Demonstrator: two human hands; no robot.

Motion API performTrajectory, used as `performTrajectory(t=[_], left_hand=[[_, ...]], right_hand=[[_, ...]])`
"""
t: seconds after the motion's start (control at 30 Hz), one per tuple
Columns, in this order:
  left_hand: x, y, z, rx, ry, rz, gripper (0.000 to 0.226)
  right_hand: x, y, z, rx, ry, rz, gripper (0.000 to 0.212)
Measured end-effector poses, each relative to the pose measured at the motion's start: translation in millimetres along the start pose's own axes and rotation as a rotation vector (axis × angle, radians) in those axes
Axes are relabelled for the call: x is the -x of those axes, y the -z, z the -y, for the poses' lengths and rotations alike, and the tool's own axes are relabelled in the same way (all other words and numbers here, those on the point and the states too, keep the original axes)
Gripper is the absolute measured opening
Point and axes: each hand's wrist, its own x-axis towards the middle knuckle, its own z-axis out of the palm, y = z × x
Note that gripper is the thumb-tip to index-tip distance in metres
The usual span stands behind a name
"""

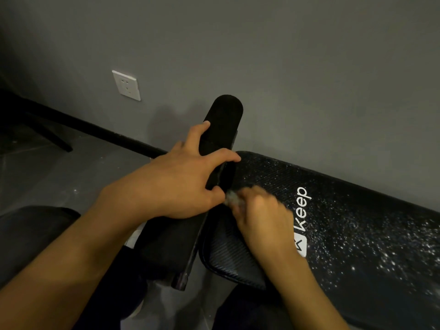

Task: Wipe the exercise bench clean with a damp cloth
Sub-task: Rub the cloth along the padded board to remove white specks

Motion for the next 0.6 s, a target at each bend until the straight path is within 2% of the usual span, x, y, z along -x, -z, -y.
performTrajectory(t=[0.07, 0.2, 0.3, 0.4, 0.6], left_hand=[[0.5, 0.4, -2.0, 0.005, 0.008, -0.002, 0.063], [3.4, 0.3, -3.1, 0.009, 0.014, -0.012, 0.062], [3.2, -0.8, -2.7, 0.022, 0.018, -0.004, 0.062], [1.7, -0.4, -2.1, 0.025, 0.018, -0.004, 0.062], [1.9, 0.8, -4.7, 0.009, 0.034, 0.014, 0.063]], right_hand=[[-35.7, -3.3, -6.7, 0.063, -0.051, -0.029, 0.028], [-84.9, -6.4, -7.2, 0.012, -0.108, -0.064, 0.024], [-58.5, -3.5, -5.7, -0.07, -0.043, -0.028, 0.031], [-31.6, 4.3, -18.2, -0.069, 0.045, 0.029, 0.025], [-94.0, 2.0, -29.9, -0.038, -0.141, -0.075, 0.029]])
